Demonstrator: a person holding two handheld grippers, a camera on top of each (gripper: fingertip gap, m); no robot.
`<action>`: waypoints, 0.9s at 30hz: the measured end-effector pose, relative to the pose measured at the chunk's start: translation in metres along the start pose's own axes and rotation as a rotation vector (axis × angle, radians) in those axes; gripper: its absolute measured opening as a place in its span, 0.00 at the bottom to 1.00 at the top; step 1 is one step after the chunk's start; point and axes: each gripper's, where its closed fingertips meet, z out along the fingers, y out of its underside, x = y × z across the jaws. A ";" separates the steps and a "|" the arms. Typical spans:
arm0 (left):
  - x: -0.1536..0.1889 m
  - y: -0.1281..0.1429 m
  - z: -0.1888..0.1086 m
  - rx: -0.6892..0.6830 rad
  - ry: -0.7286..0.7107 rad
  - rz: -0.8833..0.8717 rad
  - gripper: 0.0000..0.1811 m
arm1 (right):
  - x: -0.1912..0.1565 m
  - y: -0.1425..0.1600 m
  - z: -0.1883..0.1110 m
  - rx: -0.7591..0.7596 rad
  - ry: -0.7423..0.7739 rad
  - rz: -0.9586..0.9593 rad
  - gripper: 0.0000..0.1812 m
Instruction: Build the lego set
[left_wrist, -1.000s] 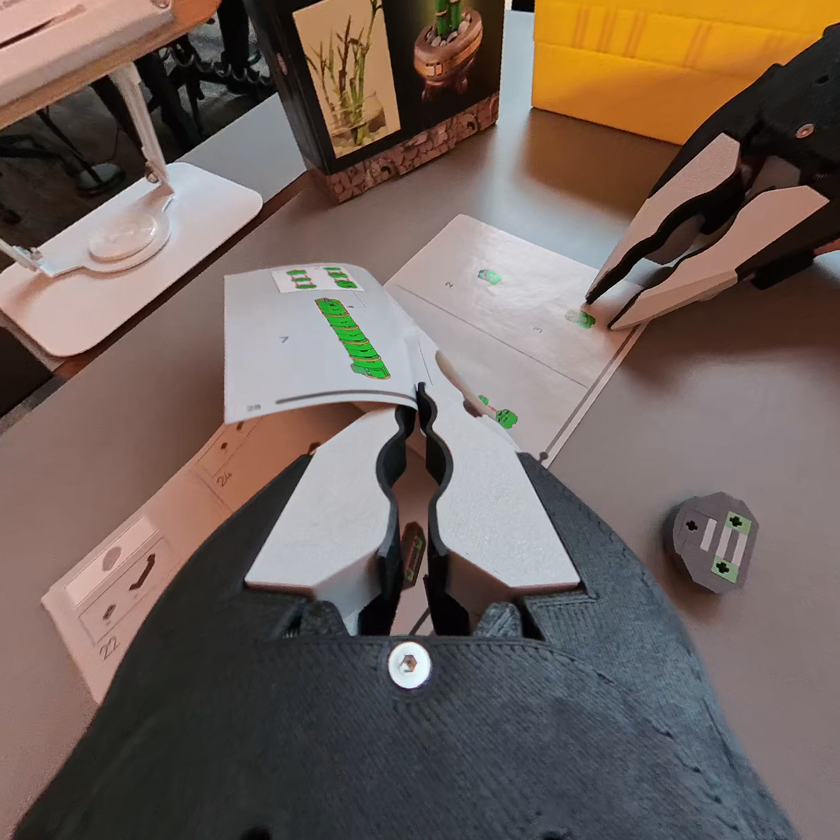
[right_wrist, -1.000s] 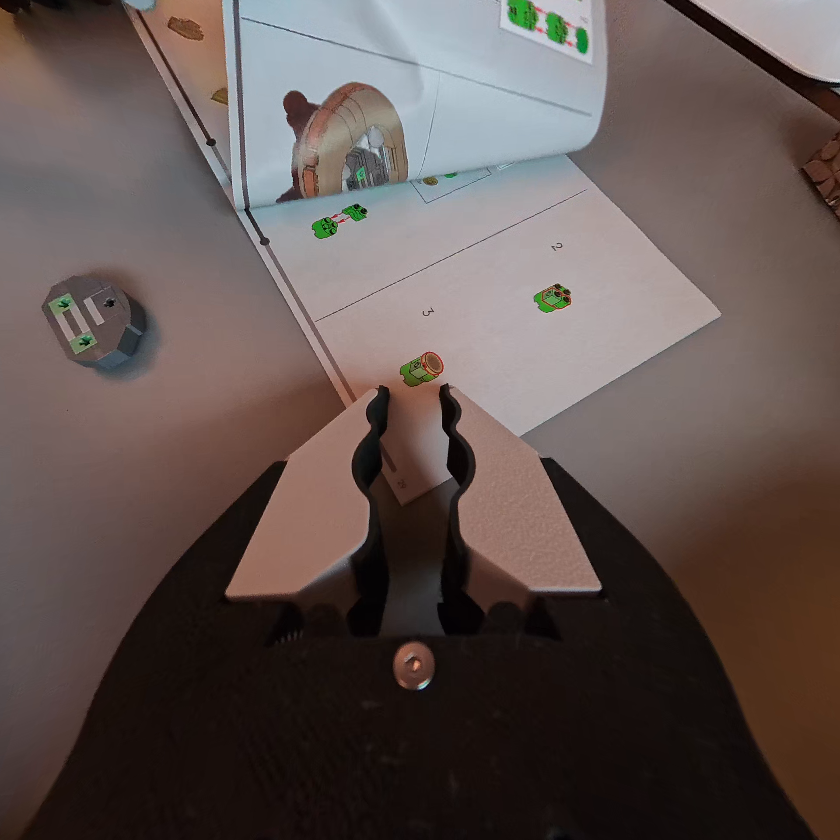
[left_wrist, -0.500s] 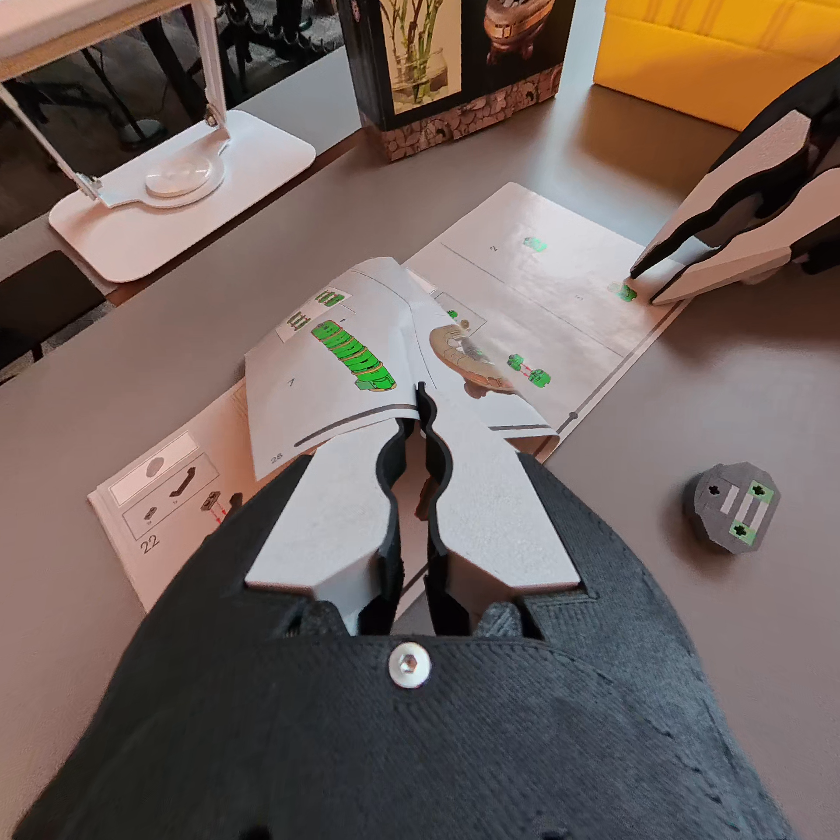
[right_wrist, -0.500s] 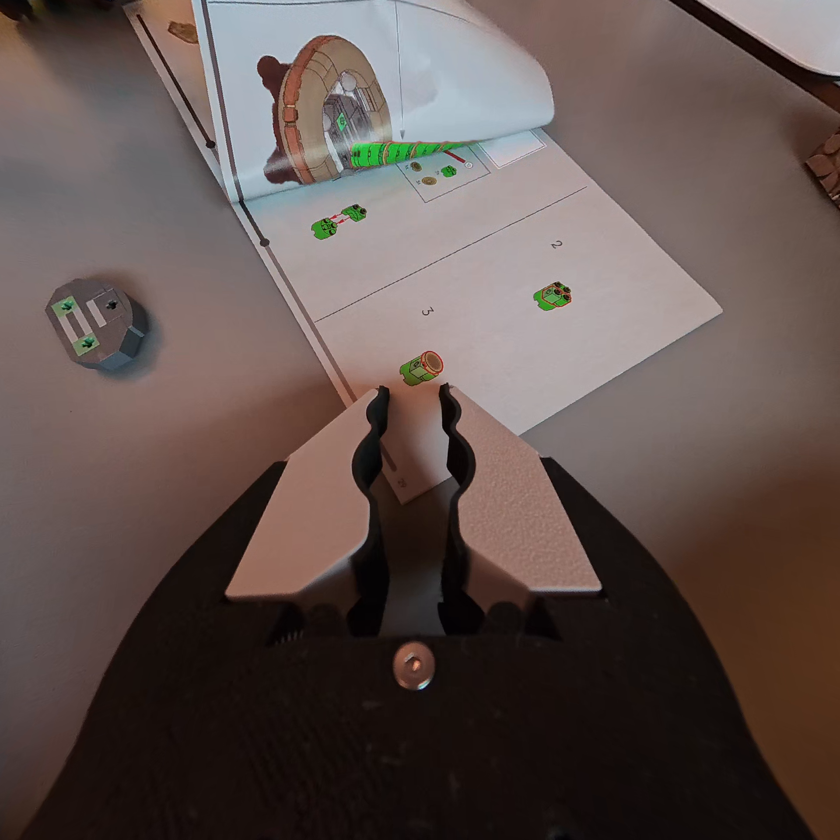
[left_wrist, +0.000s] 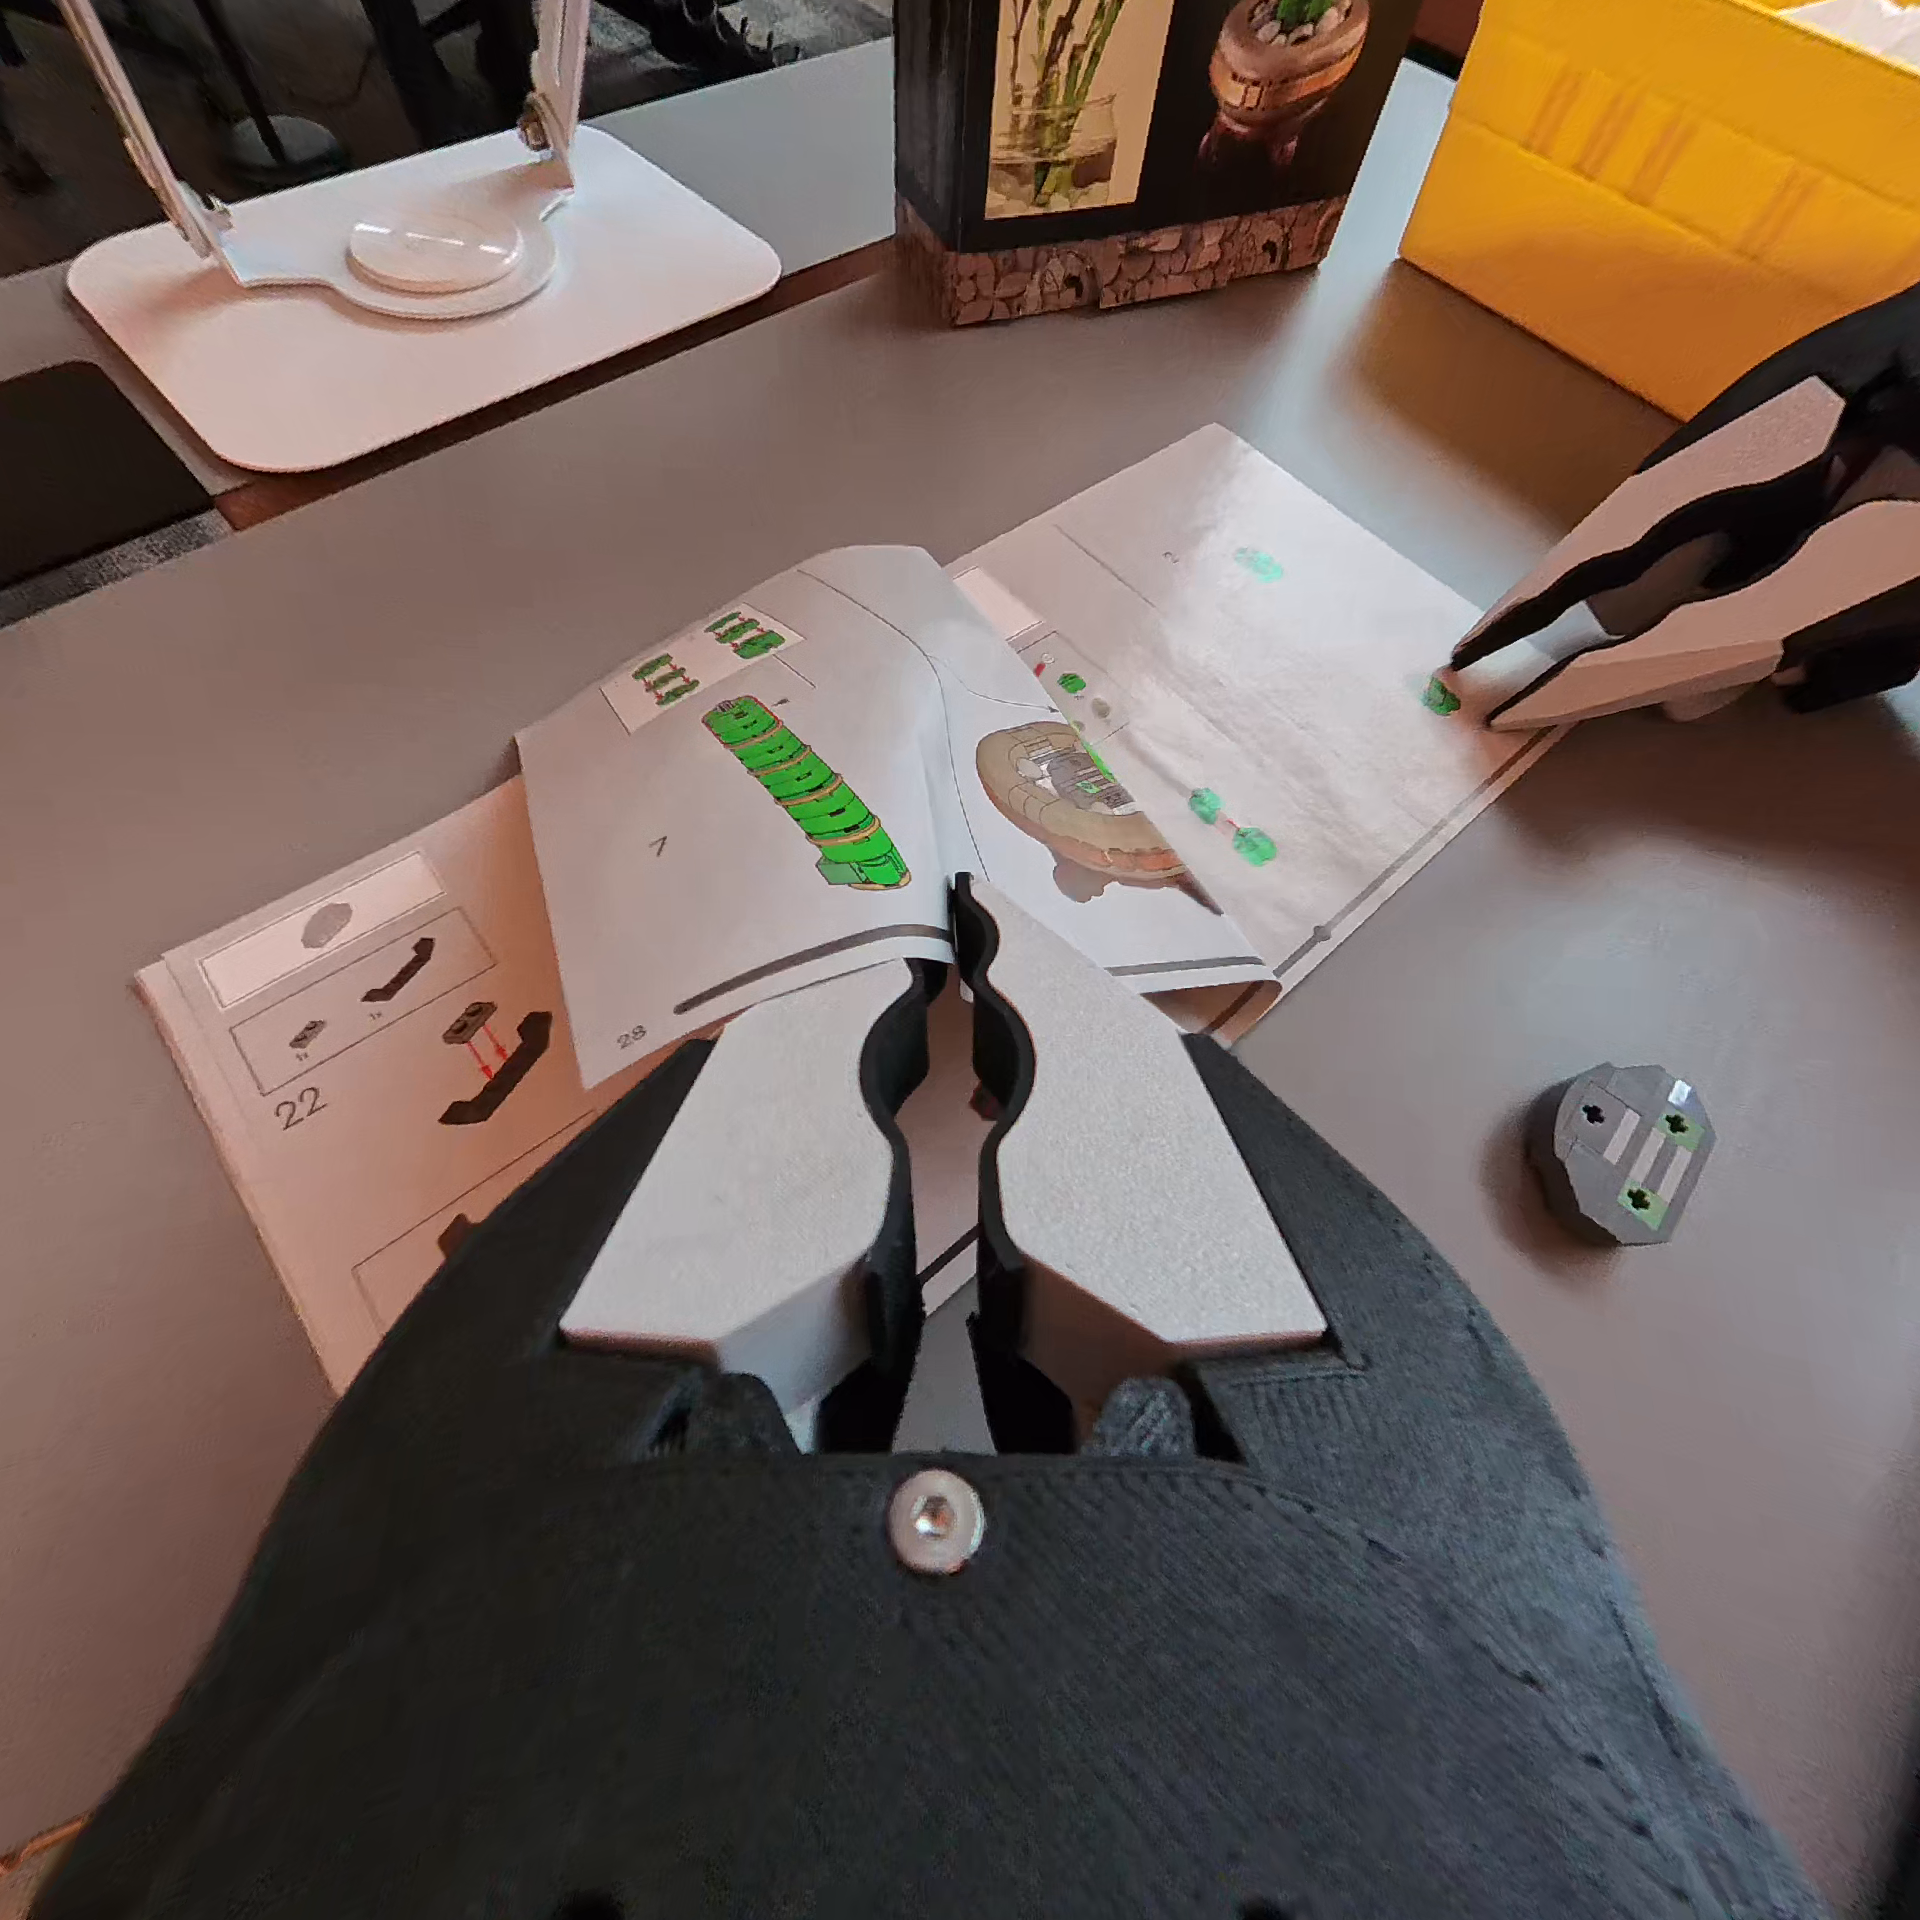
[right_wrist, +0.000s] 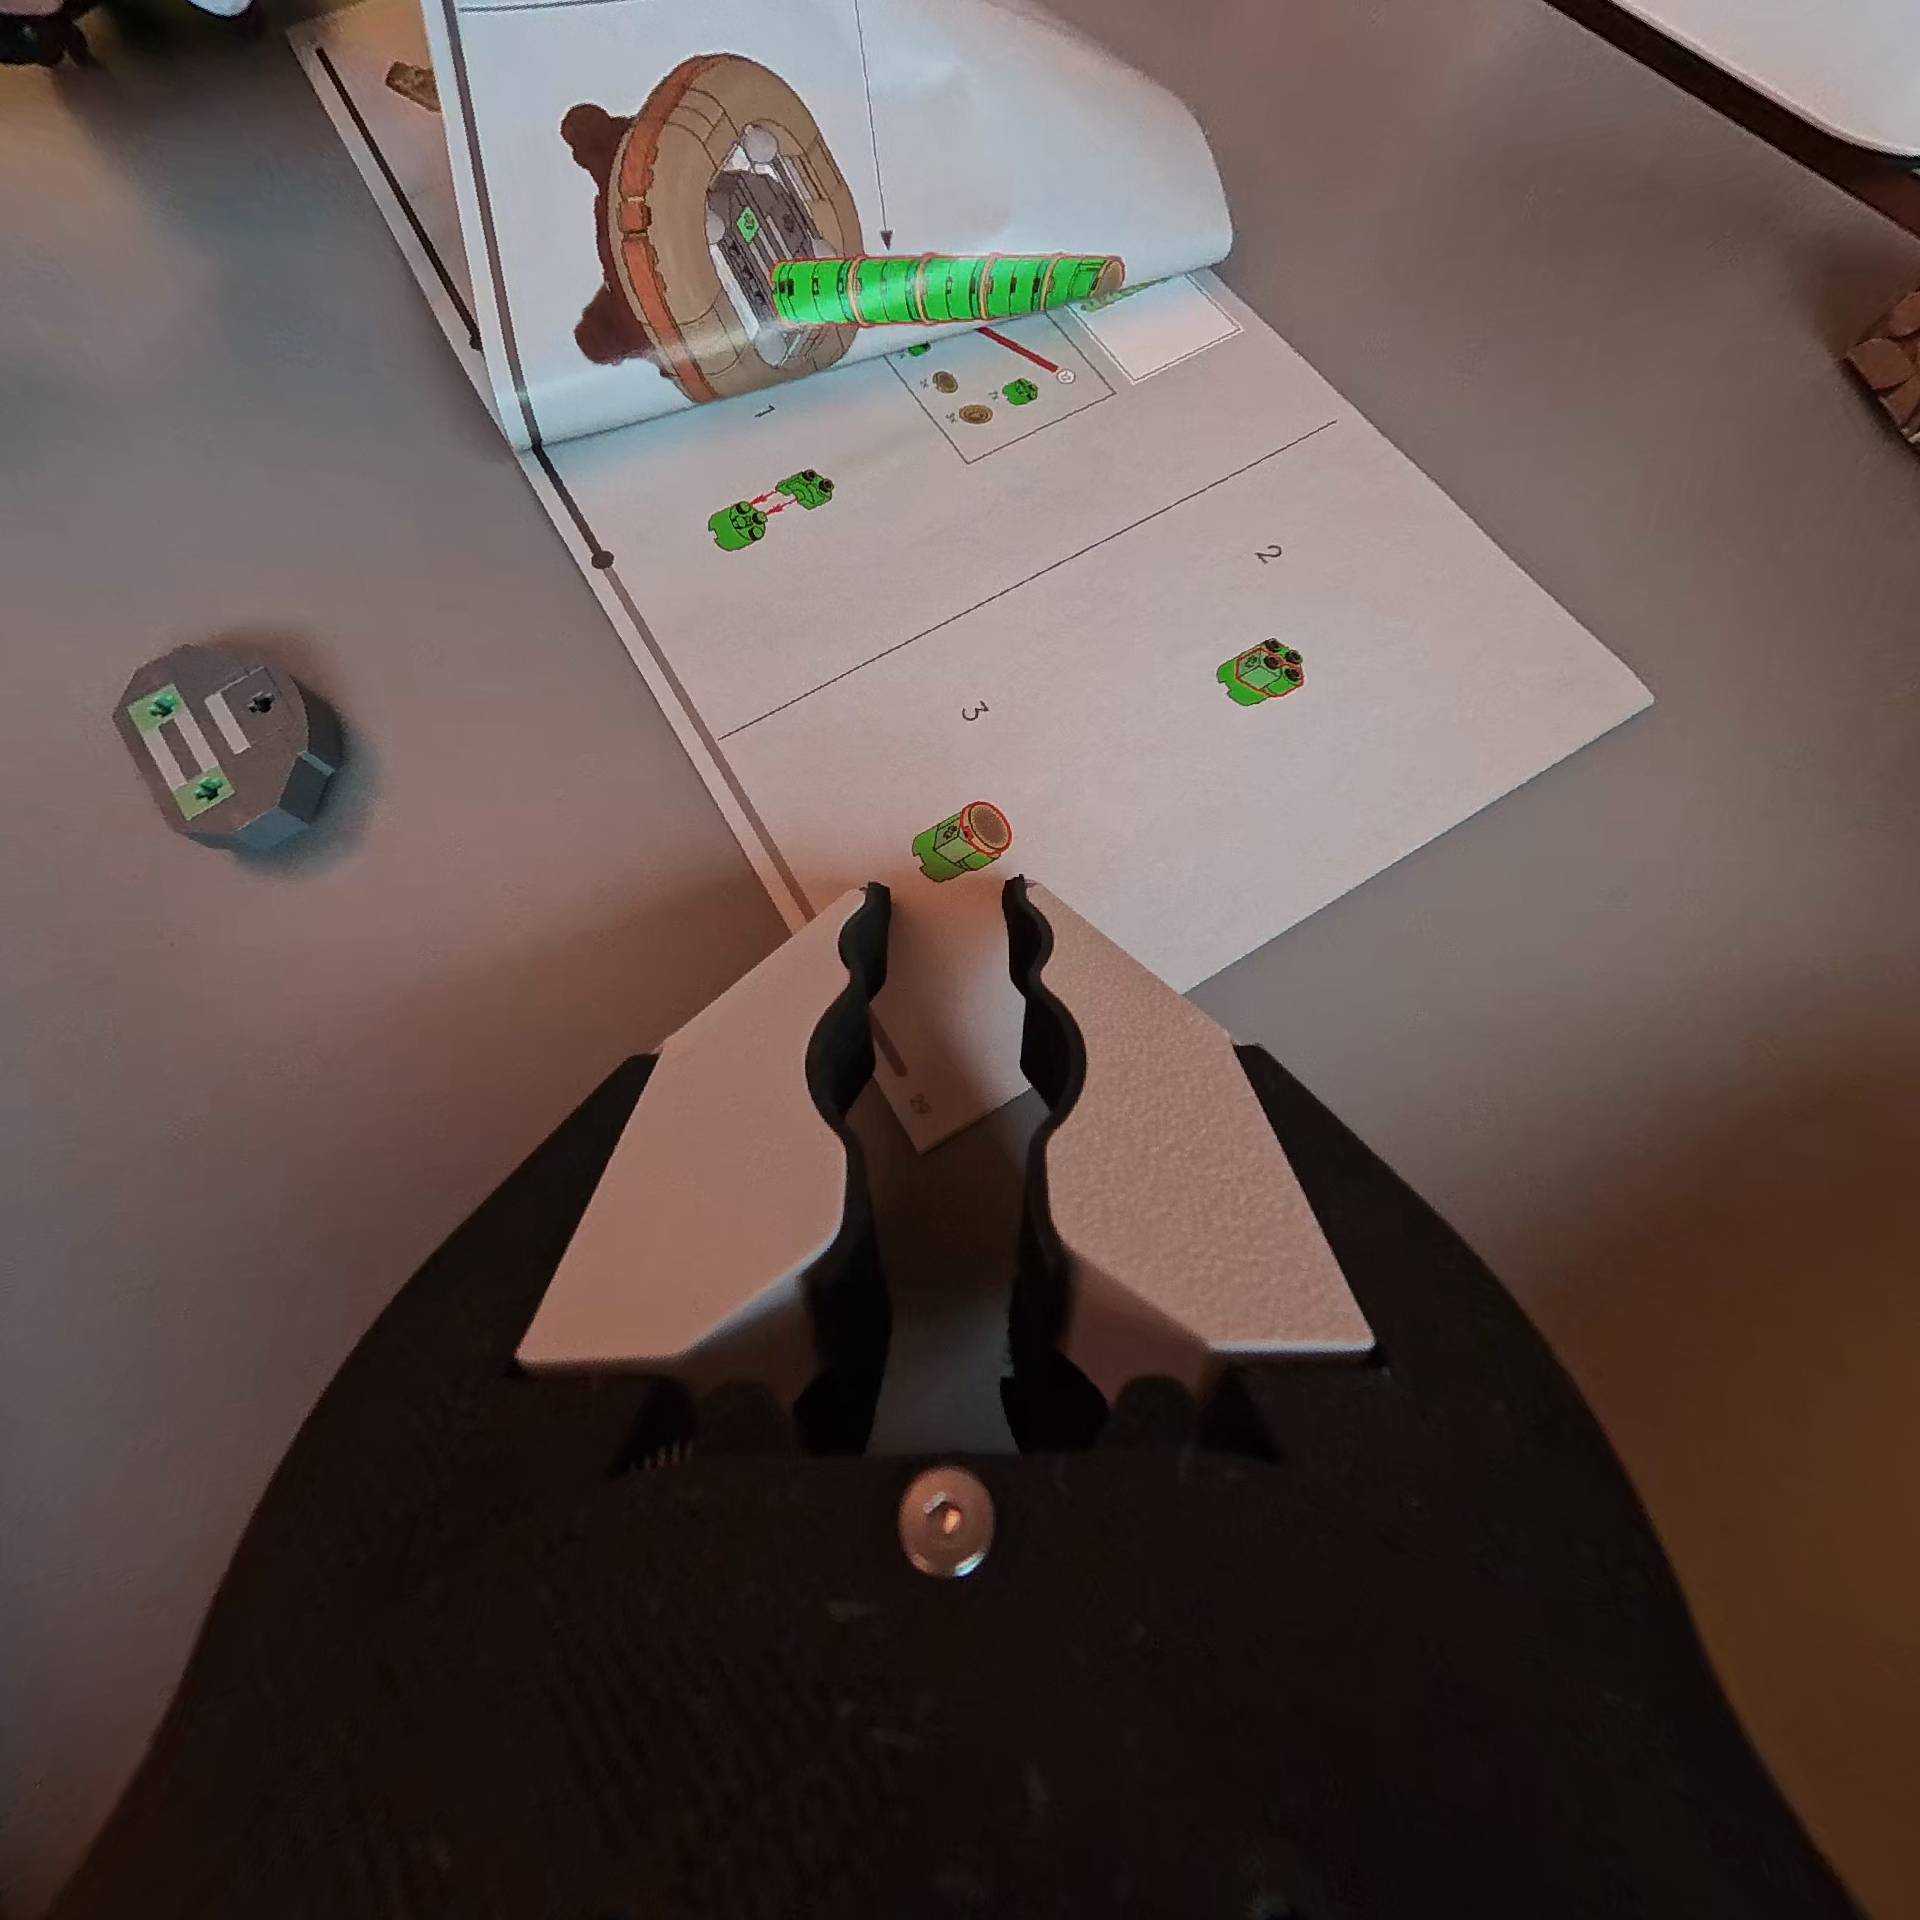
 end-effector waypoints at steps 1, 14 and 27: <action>-0.001 0.001 0.000 -0.003 -0.003 0.000 0.00 | 0.000 0.000 0.000 0.000 -0.001 0.002 0.12; -0.008 0.019 -0.004 -0.058 -0.005 -0.024 0.00 | 0.000 0.000 0.000 0.001 -0.004 0.009 0.12; -0.010 0.024 -0.002 -0.083 0.010 -0.059 0.00 | 0.001 0.000 0.000 0.002 -0.005 0.015 0.12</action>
